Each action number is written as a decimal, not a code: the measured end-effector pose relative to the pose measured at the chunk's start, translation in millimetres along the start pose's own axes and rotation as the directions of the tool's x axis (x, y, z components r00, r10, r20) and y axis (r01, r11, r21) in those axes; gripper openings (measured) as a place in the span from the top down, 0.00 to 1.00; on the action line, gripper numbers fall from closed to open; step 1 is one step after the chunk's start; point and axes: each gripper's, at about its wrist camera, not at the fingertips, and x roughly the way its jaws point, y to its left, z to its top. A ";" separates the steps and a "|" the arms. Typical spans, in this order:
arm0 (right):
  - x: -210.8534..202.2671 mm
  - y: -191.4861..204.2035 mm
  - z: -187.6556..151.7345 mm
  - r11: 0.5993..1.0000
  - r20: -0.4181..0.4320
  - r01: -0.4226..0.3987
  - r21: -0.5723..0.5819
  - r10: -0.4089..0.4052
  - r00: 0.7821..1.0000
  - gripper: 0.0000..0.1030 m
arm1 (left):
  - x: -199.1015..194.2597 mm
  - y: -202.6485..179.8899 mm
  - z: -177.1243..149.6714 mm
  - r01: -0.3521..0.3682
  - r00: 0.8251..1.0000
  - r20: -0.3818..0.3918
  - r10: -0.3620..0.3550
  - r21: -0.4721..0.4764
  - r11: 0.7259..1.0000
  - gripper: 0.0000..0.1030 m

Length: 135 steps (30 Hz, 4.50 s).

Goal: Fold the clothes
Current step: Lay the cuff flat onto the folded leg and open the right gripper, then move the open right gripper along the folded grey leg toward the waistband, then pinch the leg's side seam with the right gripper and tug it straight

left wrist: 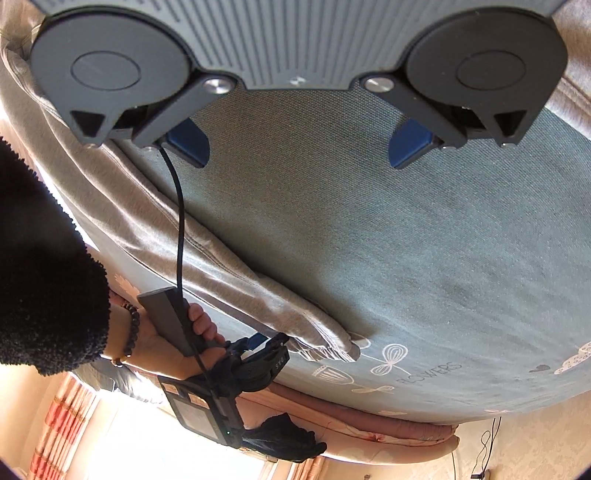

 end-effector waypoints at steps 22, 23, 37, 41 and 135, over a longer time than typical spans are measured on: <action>-20.6 39.2 18.2 0.974 0.170 0.212 -0.076 -0.196 0.966 0.60 | 1.4 -1.8 -0.1 -0.007 1.000 0.002 0.007 0.011 1.000 0.01; -24.7 44.4 18.5 0.986 0.152 0.145 -0.079 -0.132 0.980 0.58 | 1.3 -1.7 -0.1 -0.007 1.000 0.002 0.007 0.011 1.000 0.01; -20.6 72.3 19.5 0.999 0.036 -0.031 -0.039 0.032 0.999 0.92 | -0.6 3.1 1.2 0.017 1.000 0.002 -0.017 -0.021 1.000 0.01; -18.7 95.5 20.3 0.995 0.002 -0.051 -0.085 0.051 0.999 0.92 | 0.2 1.5 0.7 0.012 1.000 0.001 -0.012 -0.015 1.000 0.01; -192.9 -162.2 -375.2 0.970 -0.112 0.241 0.014 -0.238 0.965 0.94 | 15.8 -104.7 -45.0 0.354 0.934 -0.070 -0.352 0.330 0.875 0.01</action>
